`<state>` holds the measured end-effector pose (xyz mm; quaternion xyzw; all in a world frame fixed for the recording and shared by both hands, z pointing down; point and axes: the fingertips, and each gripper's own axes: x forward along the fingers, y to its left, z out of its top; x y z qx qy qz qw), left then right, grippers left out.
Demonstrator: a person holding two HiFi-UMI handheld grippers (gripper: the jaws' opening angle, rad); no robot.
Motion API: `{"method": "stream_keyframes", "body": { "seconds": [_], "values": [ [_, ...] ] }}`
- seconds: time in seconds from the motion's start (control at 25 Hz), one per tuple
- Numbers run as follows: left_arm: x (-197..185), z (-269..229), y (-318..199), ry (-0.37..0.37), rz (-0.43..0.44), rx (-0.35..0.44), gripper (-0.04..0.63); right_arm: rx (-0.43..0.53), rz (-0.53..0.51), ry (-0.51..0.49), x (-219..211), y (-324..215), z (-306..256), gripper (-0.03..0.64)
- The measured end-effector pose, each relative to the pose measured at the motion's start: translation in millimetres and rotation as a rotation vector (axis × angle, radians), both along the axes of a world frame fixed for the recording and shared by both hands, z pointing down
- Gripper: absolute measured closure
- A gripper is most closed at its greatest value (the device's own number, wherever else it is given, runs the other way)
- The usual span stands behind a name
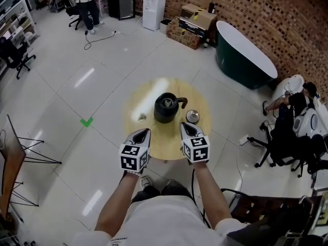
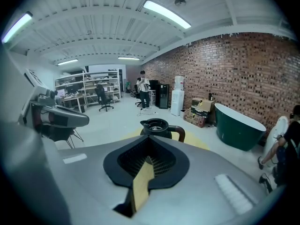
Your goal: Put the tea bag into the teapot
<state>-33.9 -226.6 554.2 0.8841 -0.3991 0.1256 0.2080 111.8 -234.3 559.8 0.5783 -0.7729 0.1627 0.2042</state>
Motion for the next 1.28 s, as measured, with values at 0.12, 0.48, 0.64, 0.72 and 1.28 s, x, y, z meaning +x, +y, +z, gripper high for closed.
{"method": "stream_keyframes", "body": {
  "seconds": [0.12,0.48,0.64,0.72,1.28],
  "values": [
    [1.2,2.6,13.3,-0.001,-0.013,-0.004,0.584,0.005,-0.004,-0.018,-0.7,15.4,-3.7,0.616],
    [24.1,-4.6,50.7,-0.052,-0.046,0.028,0.584,0.028,-0.057,-0.045,15.2,62.6,-21.7,0.617],
    [37.2,-10.2,71.6,-0.068,-0.072,0.046,0.584,0.040,-0.070,-0.068,34.6,88.5,-24.6,0.616],
    [41.2,-13.2,84.4,-0.086,-0.084,0.053,0.584,0.042,-0.080,-0.084,40.9,100.9,-25.0,0.617],
    [40.6,-17.5,148.7,-0.116,-0.072,0.073,0.584,0.080,-0.089,-0.099,30.6,161.9,-42.0,0.617]
  ]
}}
